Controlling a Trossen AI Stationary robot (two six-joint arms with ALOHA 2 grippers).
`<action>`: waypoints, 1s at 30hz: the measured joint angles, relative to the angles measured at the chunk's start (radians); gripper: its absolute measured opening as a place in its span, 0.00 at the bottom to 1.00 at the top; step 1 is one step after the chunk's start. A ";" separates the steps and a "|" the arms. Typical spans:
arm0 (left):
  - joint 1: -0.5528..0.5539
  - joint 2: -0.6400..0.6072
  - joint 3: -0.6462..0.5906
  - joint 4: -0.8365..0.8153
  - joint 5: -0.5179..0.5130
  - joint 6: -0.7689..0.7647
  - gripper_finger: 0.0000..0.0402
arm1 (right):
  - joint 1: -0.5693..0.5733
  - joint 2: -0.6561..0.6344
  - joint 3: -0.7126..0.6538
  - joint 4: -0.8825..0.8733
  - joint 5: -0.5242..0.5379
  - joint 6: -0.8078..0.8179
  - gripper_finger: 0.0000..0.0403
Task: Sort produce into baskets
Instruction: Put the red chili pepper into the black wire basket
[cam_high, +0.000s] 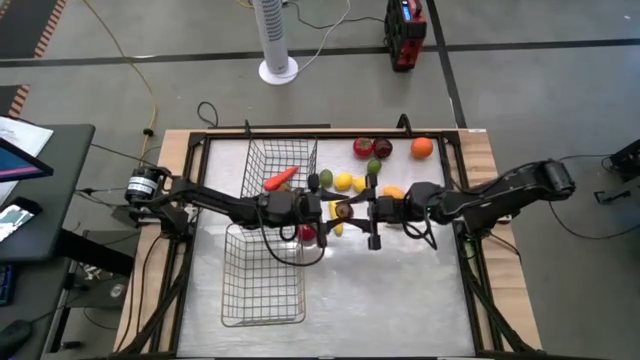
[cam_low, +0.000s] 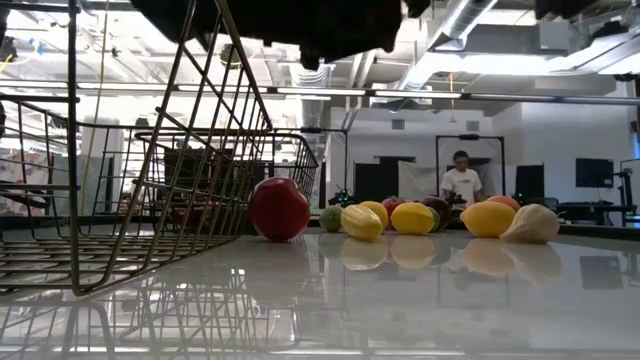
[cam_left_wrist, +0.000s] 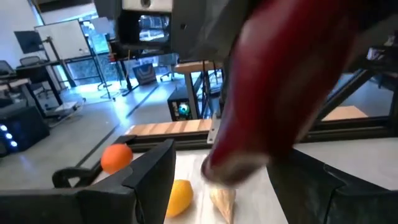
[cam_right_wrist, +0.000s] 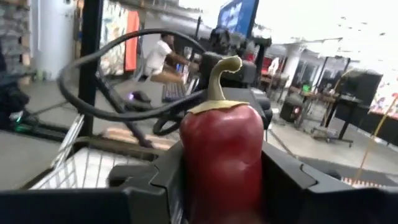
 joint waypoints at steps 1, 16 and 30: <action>0.000 0.000 0.007 -0.005 0.000 0.003 0.58 | 0.000 0.007 0.000 0.017 0.001 0.000 0.45; 0.000 0.000 0.027 -0.018 0.013 -0.002 0.43 | -0.003 0.010 0.000 0.068 0.005 0.000 0.50; 0.000 0.000 0.026 -0.032 0.015 -0.008 0.24 | -0.032 0.003 0.012 -0.044 0.060 0.088 0.71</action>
